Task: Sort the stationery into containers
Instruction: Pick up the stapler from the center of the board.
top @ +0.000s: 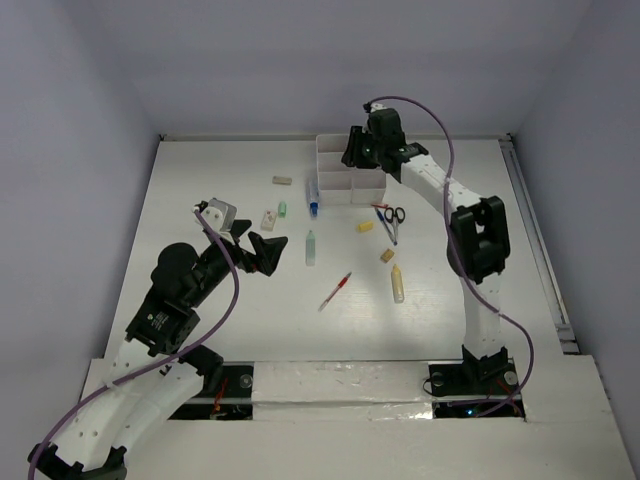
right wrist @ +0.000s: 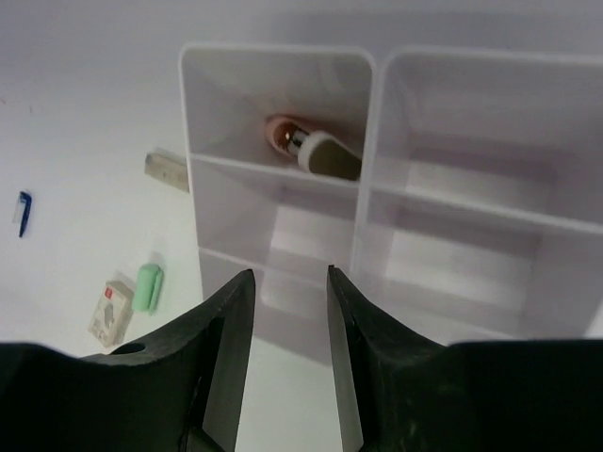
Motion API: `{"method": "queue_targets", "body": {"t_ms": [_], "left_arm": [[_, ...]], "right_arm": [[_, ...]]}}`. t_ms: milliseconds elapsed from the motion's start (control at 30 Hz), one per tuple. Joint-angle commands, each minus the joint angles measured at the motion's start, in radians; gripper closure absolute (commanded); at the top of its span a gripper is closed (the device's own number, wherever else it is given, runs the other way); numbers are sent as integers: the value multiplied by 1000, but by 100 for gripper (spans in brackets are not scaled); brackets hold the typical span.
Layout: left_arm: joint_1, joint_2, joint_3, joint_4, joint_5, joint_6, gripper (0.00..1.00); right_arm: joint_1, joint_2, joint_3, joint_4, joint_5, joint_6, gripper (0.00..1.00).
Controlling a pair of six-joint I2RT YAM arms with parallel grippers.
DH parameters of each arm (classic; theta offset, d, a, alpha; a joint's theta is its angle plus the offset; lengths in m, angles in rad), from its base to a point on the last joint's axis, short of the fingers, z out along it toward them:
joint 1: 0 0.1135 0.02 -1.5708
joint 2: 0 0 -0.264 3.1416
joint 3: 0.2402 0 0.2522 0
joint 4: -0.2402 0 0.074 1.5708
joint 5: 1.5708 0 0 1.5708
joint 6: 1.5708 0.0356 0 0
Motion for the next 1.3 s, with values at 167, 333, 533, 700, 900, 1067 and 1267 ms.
{"method": "queue_targets", "body": {"t_ms": [167, 333, 533, 700, 900, 1067, 1267], "left_arm": [[-4, -25, 45, 39, 11, 5, 1], [-4, -34, 44, 40, 14, 2, 1], [-4, -44, 44, 42, 0, -4, 1], [-4, -12, 41, 18, -145, -42, 1], [42, 259, 88, -82, -302, -105, 1], [125, 416, 130, -67, -167, -97, 1], [160, 588, 209, -70, -158, -102, 1]], "right_arm": [[-5, -482, -609, 228, 81, 13, 56], [-5, -707, -905, 192, 84, 43, 54], [24, -850, -1065, 83, 89, 50, 52], [47, -844, -1063, 101, 66, 50, 51], [57, -867, -1063, 196, 26, 42, 51], [57, -938, -1123, 289, -8, 21, 51], [57, -1063, -1209, 379, -26, 36, 53]]}}
